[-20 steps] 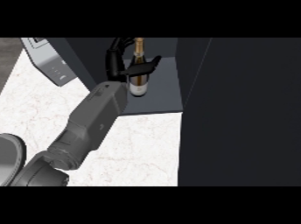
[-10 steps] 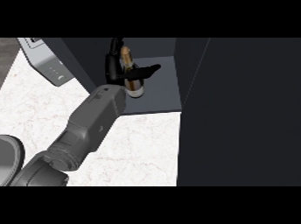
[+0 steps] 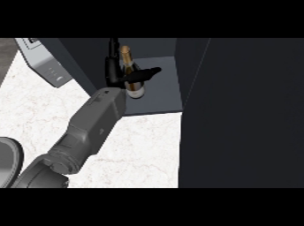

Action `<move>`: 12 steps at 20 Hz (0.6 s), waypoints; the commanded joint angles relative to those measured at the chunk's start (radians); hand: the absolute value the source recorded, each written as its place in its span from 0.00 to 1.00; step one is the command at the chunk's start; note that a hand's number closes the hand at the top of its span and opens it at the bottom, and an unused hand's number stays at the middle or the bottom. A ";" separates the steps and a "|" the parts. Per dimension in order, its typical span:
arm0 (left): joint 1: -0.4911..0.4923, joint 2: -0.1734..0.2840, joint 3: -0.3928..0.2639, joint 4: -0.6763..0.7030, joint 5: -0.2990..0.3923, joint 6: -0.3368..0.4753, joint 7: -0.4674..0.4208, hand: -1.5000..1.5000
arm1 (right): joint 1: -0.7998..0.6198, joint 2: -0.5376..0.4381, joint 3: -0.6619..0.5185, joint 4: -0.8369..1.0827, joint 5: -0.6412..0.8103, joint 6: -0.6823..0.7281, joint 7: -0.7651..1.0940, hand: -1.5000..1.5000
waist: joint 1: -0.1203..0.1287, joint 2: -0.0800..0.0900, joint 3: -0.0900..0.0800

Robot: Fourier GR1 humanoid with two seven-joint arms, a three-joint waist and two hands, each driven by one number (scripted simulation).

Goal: Pick up the wine, place it into the cabinet and close the cabinet

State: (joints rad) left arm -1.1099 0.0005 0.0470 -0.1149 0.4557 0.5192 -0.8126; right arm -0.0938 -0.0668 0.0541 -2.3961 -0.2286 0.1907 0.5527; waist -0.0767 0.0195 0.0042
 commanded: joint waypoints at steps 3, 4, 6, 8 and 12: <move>0.044 0.051 0.021 0.017 0.004 -0.046 -0.026 0.00 | 0.003 -0.013 -0.019 -0.039 -0.052 0.008 0.018 0.00 | 0.006 0.009 -0.006; 0.040 0.000 0.014 0.020 -0.004 -0.023 -0.036 0.00 | -0.038 -0.006 -0.023 0.001 -0.033 -0.017 0.032 0.00 | 0.012 0.008 -0.006; 0.062 0.011 0.017 0.012 -0.005 -0.045 -0.075 0.00 | 0.007 0.002 0.016 -0.084 -0.025 -0.019 0.053 0.00 | 0.003 0.006 -0.006; 0.075 0.025 0.014 0.005 -0.008 -0.123 -0.060 0.00 | -0.016 0.000 -0.002 -0.055 -0.024 -0.029 0.047 0.00 | 0.019 0.002 -0.006; 0.066 -0.001 -0.003 0.016 -0.029 -0.114 -0.070 0.00 | 0.006 0.004 -0.018 -0.040 -0.031 -0.022 0.025 0.00 | 0.019 0.001 -0.005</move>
State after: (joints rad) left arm -1.0992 -0.0013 0.0432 -0.1166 0.4360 0.4428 -0.8565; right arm -0.1091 -0.0692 0.0503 -2.3938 -0.2296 0.1802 0.5678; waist -0.0764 0.0208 0.0026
